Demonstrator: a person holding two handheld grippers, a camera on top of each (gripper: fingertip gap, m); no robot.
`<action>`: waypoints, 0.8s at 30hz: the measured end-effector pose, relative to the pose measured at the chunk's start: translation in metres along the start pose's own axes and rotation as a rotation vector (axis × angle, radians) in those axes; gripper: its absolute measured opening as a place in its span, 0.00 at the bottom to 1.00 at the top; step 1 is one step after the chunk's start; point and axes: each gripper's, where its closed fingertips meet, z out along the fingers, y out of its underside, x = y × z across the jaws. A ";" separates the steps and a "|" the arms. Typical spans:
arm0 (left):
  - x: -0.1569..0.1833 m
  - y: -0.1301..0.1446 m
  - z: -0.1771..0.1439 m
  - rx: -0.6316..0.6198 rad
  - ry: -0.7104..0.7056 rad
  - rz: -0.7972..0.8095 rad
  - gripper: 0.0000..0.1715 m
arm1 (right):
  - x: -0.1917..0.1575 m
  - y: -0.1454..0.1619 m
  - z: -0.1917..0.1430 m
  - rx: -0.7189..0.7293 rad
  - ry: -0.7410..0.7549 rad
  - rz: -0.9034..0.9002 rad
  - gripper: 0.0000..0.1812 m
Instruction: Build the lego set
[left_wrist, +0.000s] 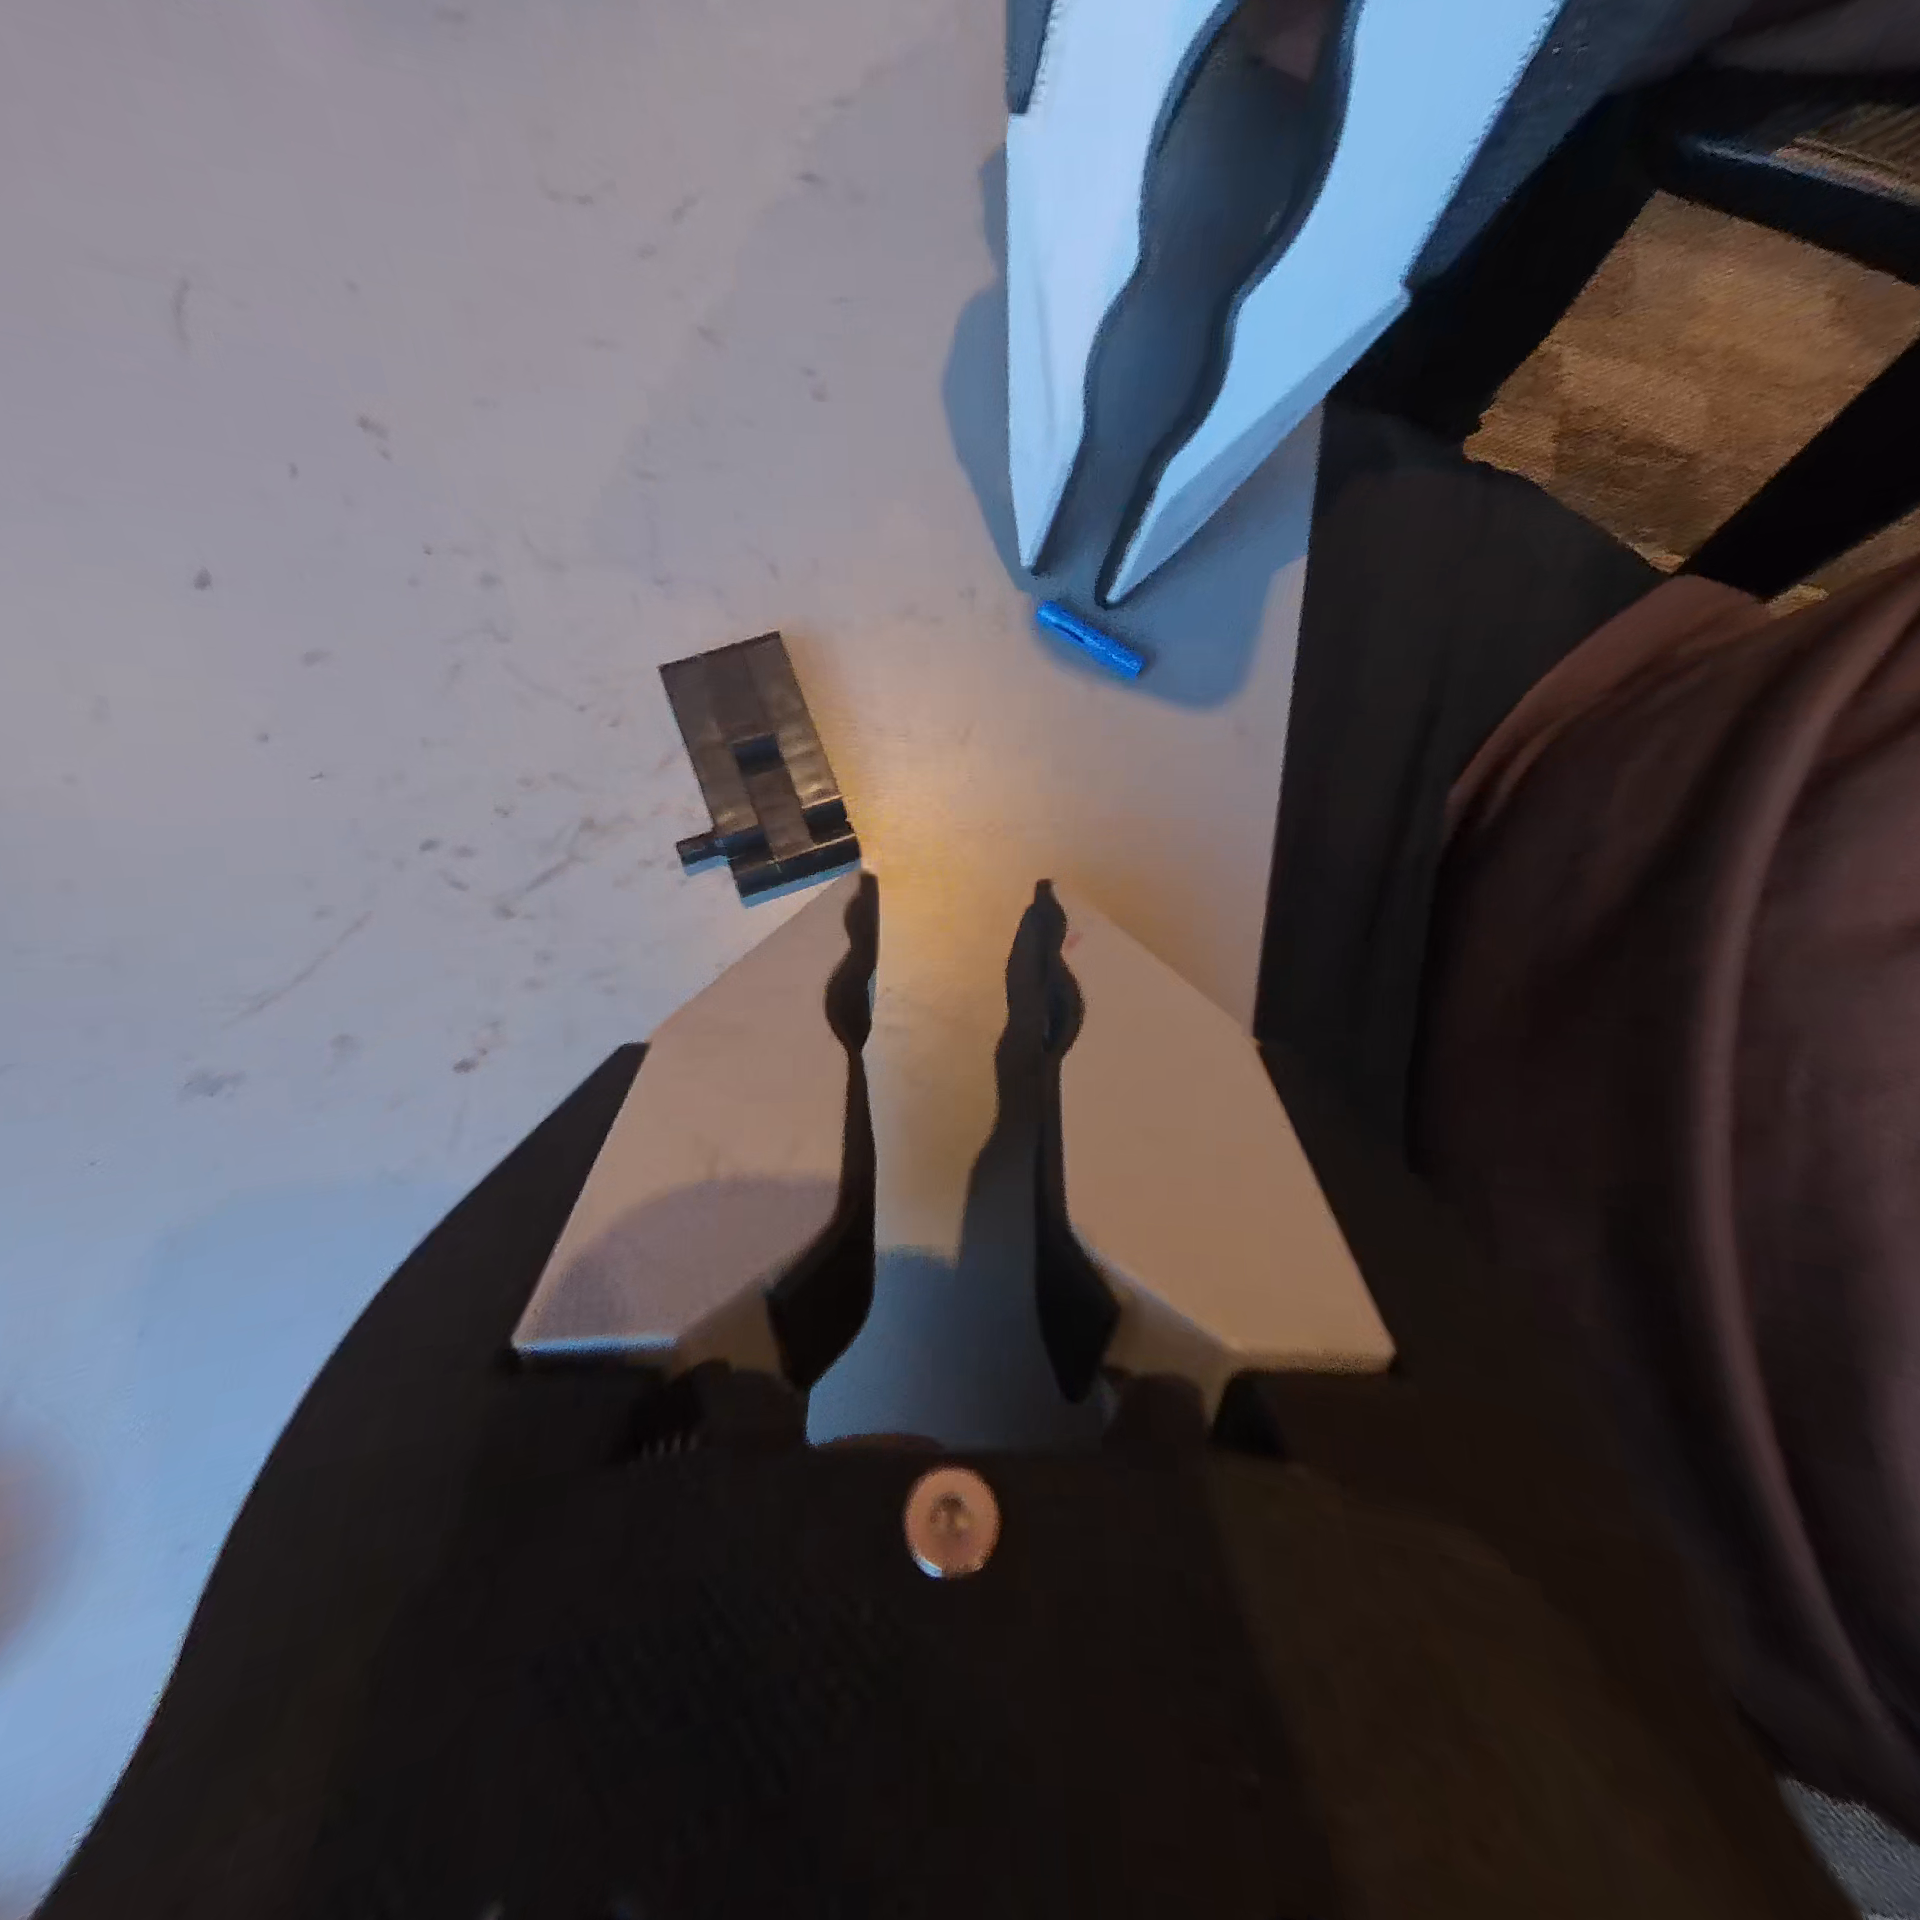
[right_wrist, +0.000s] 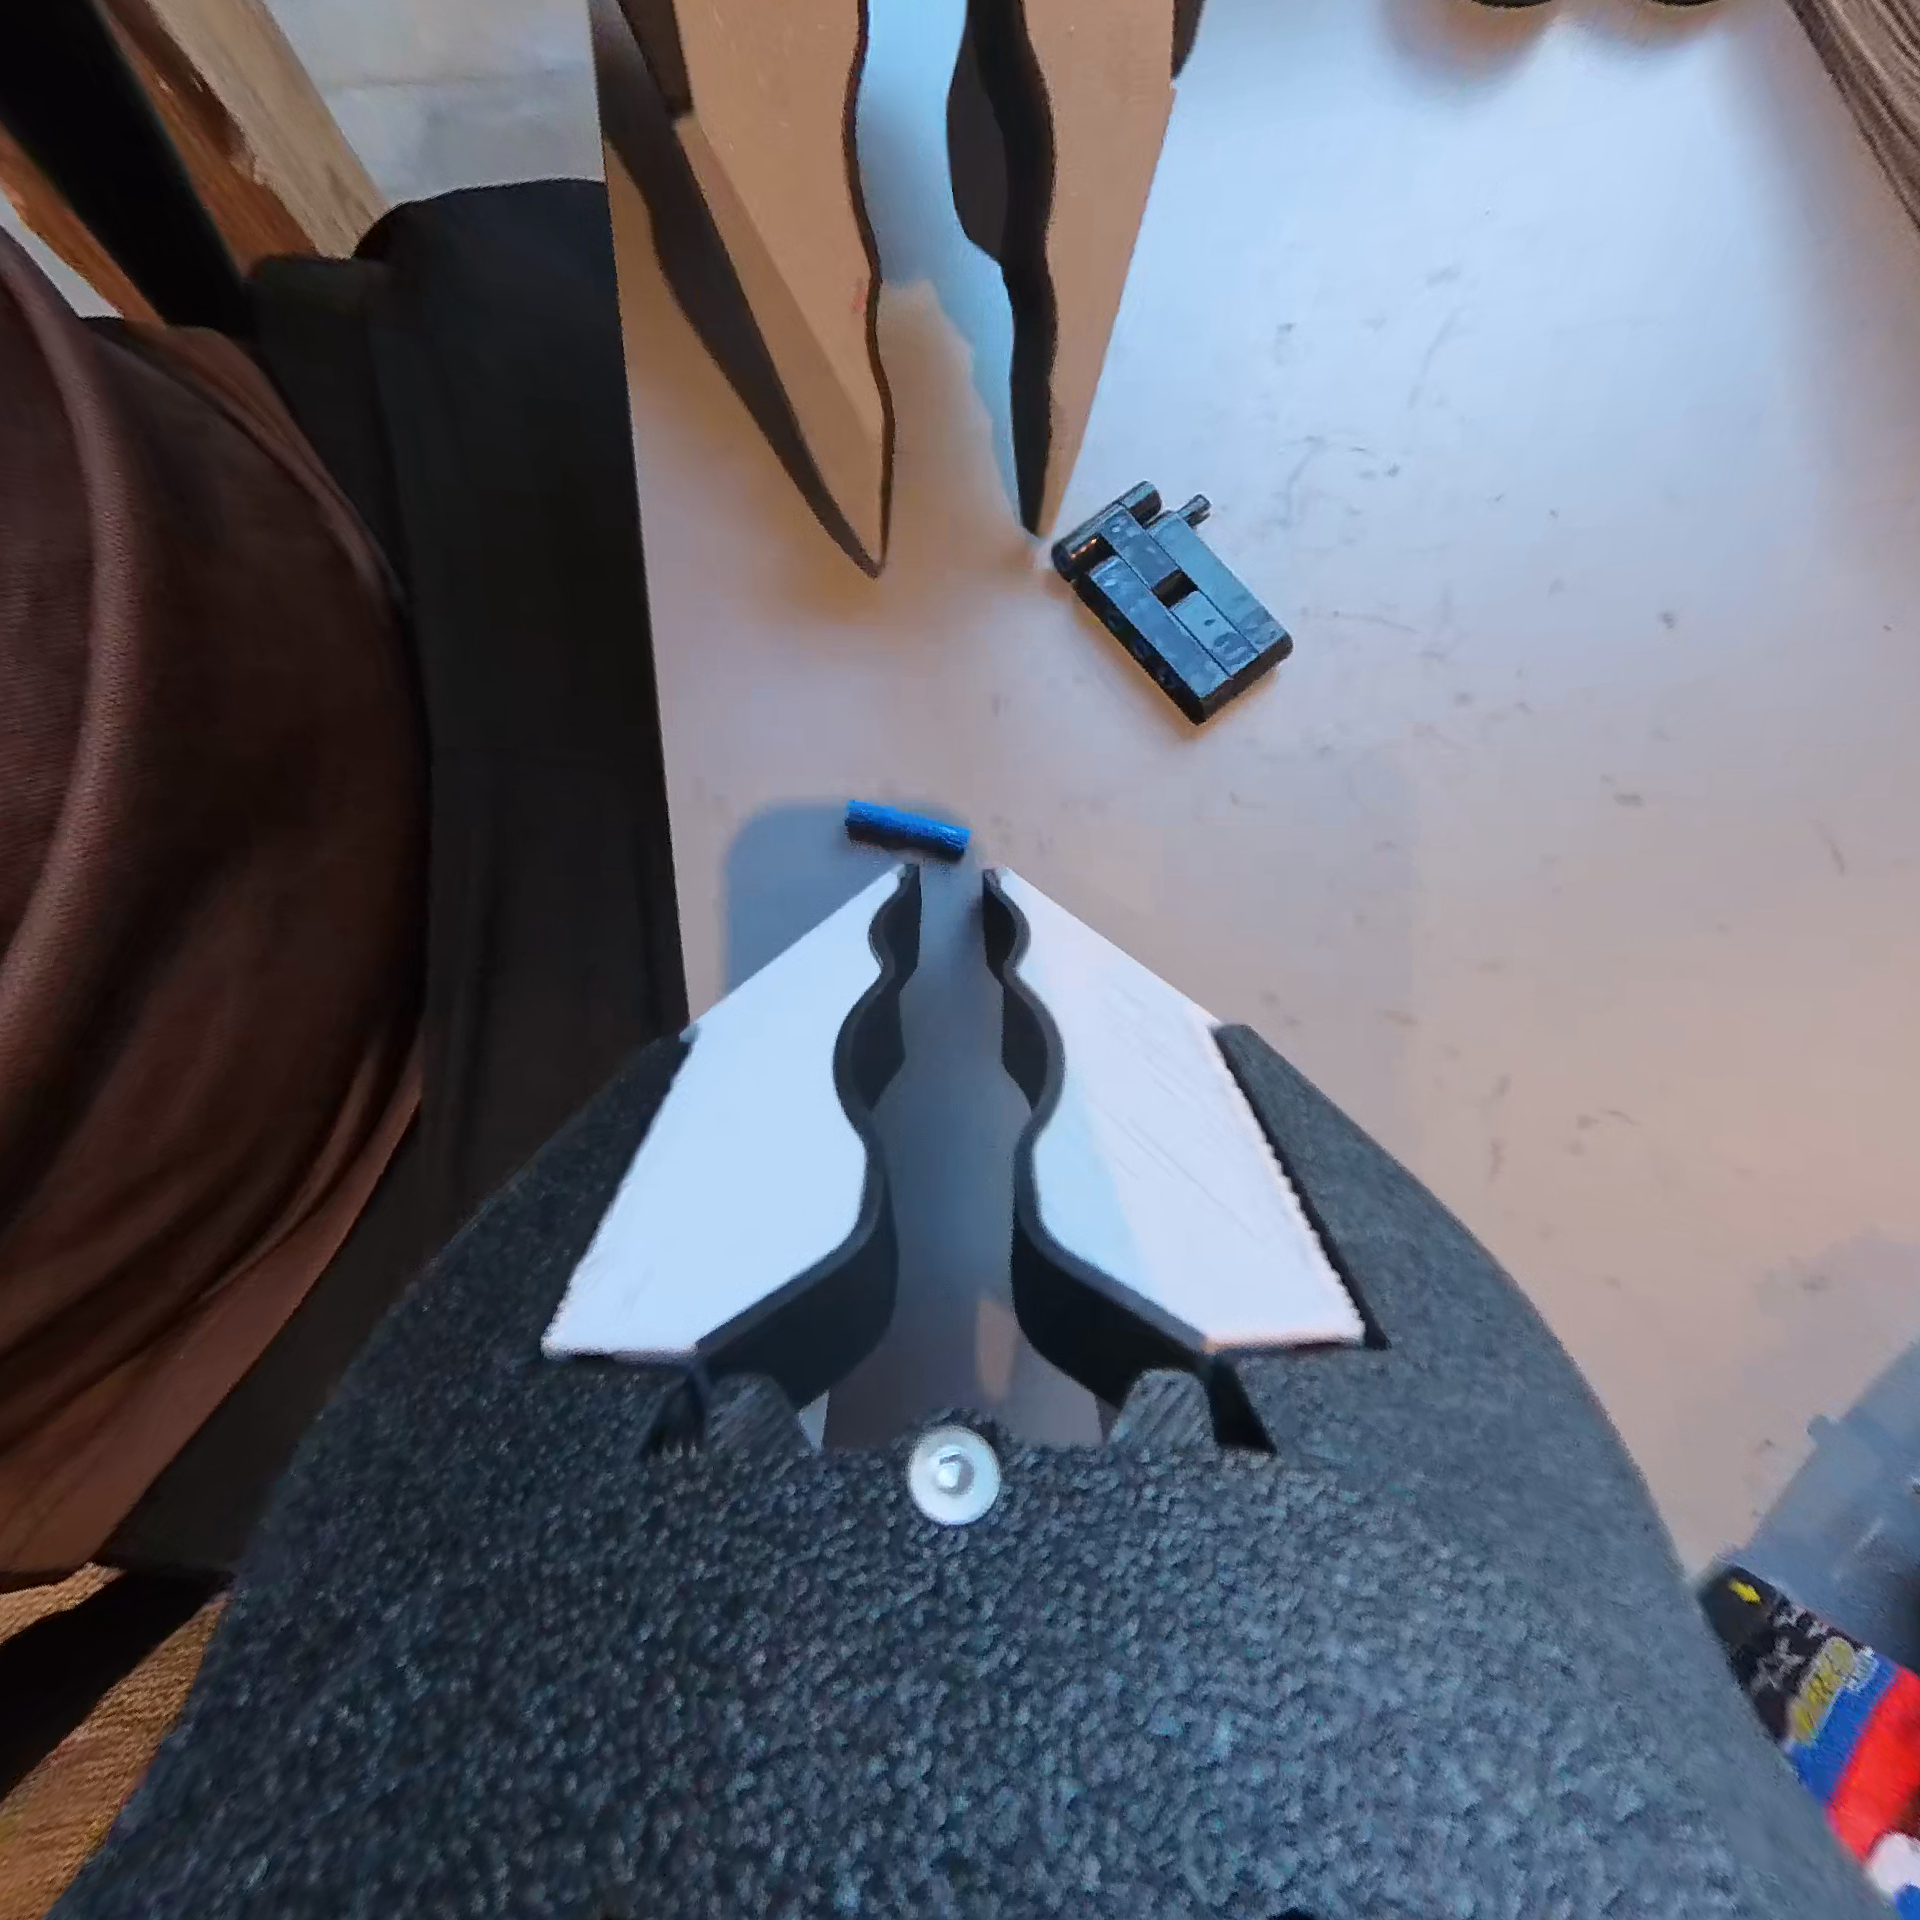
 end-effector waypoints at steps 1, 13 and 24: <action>0.001 0.000 -0.002 -0.004 0.006 0.000 0.16 | 0.001 0.001 -0.001 -0.003 0.005 -0.007 0.07; 0.027 -0.005 0.008 -0.022 -0.092 -0.103 0.14 | -0.006 -0.006 -0.002 0.038 -0.043 -0.098 0.15; 0.032 -0.021 0.022 0.006 -0.122 -0.067 0.17 | -0.006 -0.008 0.008 0.041 -0.089 -0.099 0.03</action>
